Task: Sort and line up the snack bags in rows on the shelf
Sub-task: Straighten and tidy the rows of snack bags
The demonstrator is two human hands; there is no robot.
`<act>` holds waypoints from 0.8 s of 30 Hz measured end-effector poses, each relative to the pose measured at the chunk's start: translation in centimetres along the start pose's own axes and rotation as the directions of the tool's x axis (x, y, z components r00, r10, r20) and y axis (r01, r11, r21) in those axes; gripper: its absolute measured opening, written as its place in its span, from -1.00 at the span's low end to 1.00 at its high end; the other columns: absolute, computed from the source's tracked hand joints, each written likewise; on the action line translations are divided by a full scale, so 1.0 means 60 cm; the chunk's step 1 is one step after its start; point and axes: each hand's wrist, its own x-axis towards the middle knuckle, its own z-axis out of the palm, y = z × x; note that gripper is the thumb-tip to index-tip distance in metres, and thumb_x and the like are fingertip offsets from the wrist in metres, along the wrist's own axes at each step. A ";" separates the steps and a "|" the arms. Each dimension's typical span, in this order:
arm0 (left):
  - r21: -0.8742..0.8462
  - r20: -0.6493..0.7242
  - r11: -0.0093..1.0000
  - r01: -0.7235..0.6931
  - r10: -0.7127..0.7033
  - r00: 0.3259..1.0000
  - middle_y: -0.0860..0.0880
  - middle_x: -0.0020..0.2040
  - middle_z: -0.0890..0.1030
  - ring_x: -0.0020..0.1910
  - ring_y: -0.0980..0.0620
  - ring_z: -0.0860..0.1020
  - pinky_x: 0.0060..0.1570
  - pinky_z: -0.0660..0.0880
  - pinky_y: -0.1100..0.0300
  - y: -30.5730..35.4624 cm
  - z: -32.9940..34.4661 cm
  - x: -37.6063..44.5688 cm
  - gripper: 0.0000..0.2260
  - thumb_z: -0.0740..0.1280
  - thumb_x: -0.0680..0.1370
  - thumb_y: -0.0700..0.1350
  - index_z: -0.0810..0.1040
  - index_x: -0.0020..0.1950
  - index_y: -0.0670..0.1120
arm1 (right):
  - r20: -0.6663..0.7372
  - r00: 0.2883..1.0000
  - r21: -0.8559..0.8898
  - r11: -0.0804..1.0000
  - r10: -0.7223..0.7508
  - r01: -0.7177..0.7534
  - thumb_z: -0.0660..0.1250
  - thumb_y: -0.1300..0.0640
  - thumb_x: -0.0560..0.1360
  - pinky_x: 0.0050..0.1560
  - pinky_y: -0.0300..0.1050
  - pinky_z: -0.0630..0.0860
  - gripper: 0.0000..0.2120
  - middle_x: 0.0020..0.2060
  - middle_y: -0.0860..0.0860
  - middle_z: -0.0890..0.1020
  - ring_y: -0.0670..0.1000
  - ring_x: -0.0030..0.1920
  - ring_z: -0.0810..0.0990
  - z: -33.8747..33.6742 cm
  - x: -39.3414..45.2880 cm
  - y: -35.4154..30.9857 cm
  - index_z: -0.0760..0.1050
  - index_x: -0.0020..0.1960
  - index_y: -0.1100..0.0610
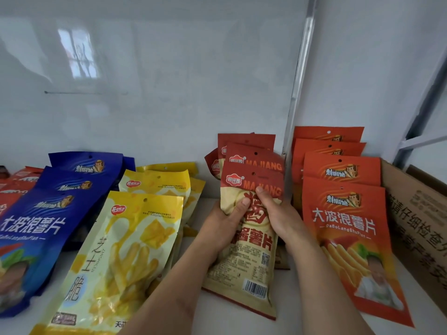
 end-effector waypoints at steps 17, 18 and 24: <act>0.154 -0.127 0.988 -0.033 0.052 0.991 0.08 0.05 0.72 0.00 0.09 0.69 0.12 0.63 0.00 0.001 -0.007 -0.104 -0.20 0.18 0.30 0.63 0.48 0.30 0.09 | -0.007 1.000 -0.093 0.995 0.021 -0.021 0.18 -0.45 0.48 -0.05 -0.08 0.53 -0.54 -0.10 -0.09 0.72 -0.02 -0.09 0.67 0.006 -0.075 0.015 0.56 -0.03 -0.09; 0.179 -0.121 0.983 -0.040 0.062 0.991 0.08 0.06 0.71 0.02 0.08 0.69 0.13 0.62 -0.01 0.001 -0.008 -0.111 -0.18 0.16 0.29 0.63 0.47 0.32 0.09 | -0.006 1.000 -0.109 0.994 0.024 -0.024 0.17 -0.47 0.47 -0.04 -0.07 0.53 -0.50 -0.10 -0.09 0.73 -0.02 -0.08 0.68 0.008 -0.082 0.016 0.57 0.00 -0.08; 0.252 -0.128 0.967 -0.027 0.061 0.990 -0.03 0.22 0.66 0.16 -0.02 0.64 0.22 0.57 -0.04 0.009 -0.019 -0.144 -0.08 0.16 0.37 0.57 0.29 0.50 -0.06 | -0.023 0.997 -0.115 0.991 0.069 -0.072 0.14 -0.54 0.42 -0.04 -0.09 0.55 -0.37 -0.07 -0.06 0.72 0.00 -0.05 0.68 0.013 -0.119 0.017 0.59 0.08 -0.04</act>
